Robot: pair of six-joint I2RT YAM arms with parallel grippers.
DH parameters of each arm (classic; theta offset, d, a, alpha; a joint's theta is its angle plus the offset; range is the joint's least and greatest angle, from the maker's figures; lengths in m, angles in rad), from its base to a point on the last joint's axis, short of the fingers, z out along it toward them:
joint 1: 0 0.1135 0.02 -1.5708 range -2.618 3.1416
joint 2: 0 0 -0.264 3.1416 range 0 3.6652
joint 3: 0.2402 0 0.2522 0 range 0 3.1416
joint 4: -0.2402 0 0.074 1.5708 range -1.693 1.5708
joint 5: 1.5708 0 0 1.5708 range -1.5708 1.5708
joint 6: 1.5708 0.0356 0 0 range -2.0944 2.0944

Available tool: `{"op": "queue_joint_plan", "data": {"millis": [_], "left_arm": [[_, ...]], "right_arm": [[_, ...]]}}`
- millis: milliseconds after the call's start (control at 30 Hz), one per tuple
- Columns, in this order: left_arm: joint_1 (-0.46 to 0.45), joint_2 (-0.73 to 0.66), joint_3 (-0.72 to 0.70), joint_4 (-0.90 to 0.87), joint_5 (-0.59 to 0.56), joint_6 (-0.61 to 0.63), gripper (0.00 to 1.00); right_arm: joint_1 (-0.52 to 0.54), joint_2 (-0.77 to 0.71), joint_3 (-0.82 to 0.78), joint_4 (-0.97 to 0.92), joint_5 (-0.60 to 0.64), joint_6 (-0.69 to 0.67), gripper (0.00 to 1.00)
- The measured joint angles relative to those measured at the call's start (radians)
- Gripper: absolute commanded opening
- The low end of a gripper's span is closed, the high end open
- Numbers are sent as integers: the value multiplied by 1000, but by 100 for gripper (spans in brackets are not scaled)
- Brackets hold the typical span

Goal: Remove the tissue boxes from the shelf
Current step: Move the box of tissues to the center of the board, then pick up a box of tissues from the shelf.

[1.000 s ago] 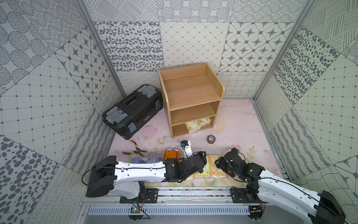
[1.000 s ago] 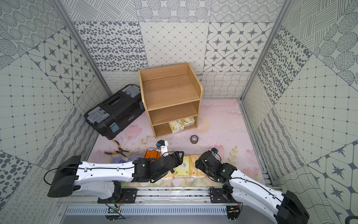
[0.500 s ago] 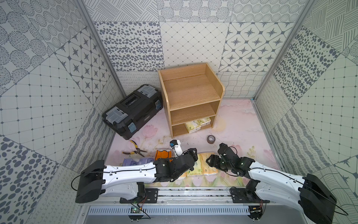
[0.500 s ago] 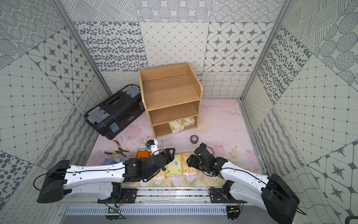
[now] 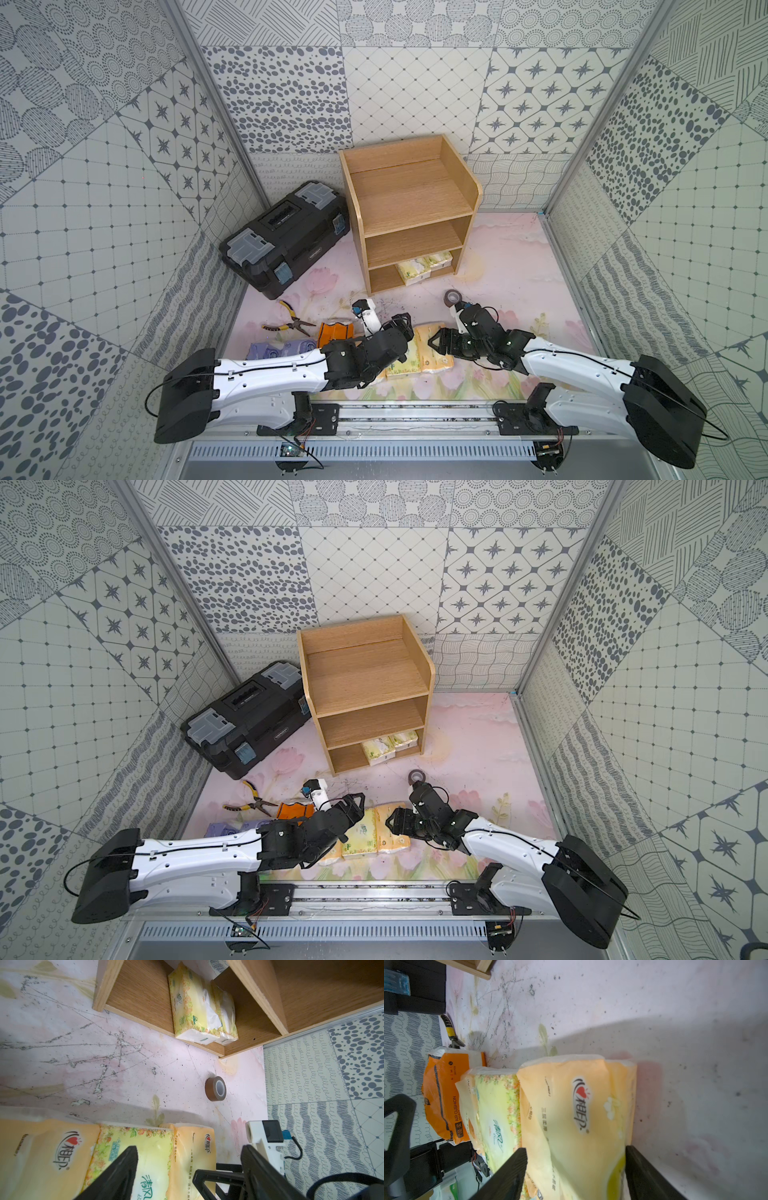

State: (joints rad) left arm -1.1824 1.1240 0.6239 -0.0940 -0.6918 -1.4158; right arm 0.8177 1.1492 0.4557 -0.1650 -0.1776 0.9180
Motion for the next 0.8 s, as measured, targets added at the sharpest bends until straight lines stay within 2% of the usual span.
{"op": "queue_joint_plan", "data": {"millis": [233, 300, 433, 567, 800], "left_arm": [[9, -27, -13, 0, 0, 11, 84], [10, -35, -13, 0, 0, 15, 84], [12, -58, -19, 0, 1, 18, 84], [12, -86, -35, 0, 1, 17, 84], [12, -147, -84, -5, -4, -12, 84]], "right_arm": [[-21, -123, 16, -79, 201, 23, 88], [-51, -148, 16, -82, 243, 41, 86], [-111, -147, 18, -36, 271, 77, 76], [-144, -72, 21, 109, 266, 140, 64], [-158, 177, 85, 334, 257, 248, 53]]}}
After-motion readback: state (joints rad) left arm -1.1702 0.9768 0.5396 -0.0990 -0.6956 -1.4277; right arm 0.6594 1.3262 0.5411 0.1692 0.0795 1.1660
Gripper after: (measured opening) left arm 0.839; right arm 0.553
